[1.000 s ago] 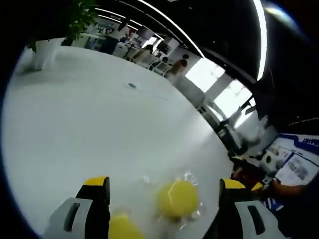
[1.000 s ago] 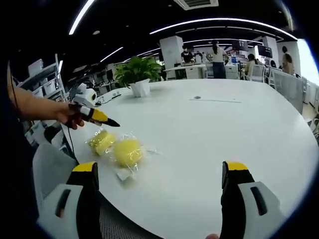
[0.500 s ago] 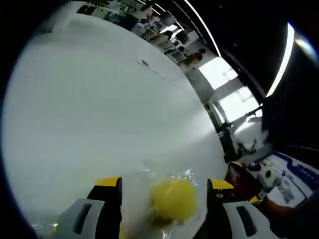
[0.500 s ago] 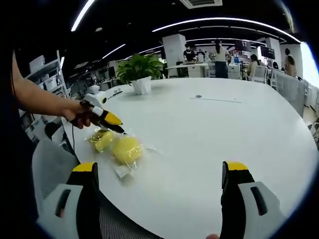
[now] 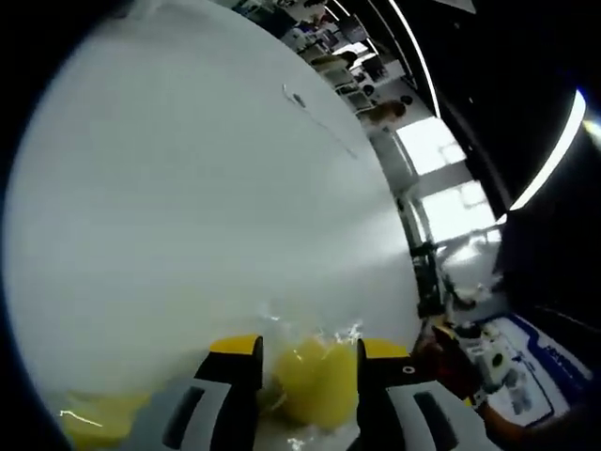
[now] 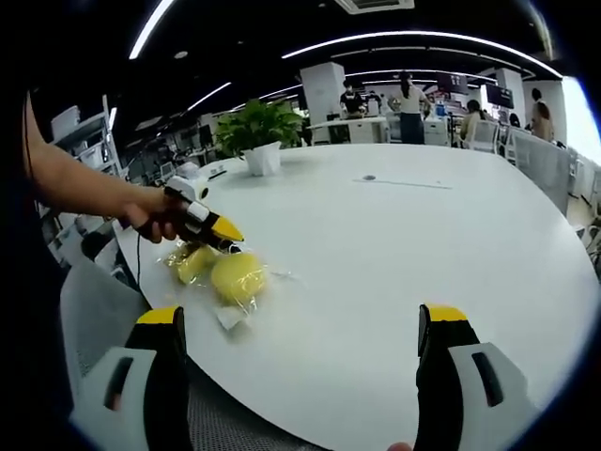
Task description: Compare the silicone blocks by pressing each to a similar depth, holding the contact briefly, and releasing to observe deformation and rebound differences across the visible hardness samples.
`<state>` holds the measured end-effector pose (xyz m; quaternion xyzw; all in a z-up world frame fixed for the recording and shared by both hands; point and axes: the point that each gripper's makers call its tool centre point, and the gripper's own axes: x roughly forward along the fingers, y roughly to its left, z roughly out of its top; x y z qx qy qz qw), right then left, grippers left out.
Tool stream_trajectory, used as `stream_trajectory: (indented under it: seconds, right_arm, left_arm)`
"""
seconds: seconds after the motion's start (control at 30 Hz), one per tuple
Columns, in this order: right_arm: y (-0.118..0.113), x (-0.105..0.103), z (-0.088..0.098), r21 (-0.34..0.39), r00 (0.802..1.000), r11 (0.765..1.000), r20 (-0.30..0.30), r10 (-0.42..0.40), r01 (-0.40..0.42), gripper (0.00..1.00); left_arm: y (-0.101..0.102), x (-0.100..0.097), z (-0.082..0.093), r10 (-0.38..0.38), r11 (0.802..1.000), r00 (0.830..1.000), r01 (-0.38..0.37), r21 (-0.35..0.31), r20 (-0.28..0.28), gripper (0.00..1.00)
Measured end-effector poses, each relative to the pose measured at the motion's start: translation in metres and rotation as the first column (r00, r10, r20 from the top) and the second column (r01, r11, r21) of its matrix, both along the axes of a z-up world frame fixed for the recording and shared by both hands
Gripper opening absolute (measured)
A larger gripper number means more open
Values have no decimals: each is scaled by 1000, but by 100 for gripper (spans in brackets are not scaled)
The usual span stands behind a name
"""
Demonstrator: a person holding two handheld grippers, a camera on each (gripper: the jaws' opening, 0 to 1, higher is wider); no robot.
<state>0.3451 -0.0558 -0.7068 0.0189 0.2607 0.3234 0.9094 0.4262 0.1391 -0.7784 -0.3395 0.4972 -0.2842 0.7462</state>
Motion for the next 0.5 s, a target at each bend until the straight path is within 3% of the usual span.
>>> stream_trajectory:
  seconds: [0.1, 0.13, 0.2, 0.5]
  right_arm:
    - [0, -2, -2, -3, 1000, 1000, -3, -3, 3, 97]
    - [0, -3, -3, -14, 1000, 1000, 0, 3, -3, 97]
    - [0, -5, -2, -17, 1000, 1000, 5, 7, -7, 97]
    - [-4, -13, -2, -18, 1000, 1000, -1, -3, 3, 97]
  left_arm:
    - [0, -3, -4, 15, 1000, 999, -14, 20, -31, 27]
    - [-1, -8, -6, 40, 999, 996, -38, 21, -76, 25]
    - [1, -1, -9, 55, 998, 993, -56, -3, -100, 24]
    - [5, -3, -21, 0, 998, 997, 5, 61, -79, 12]
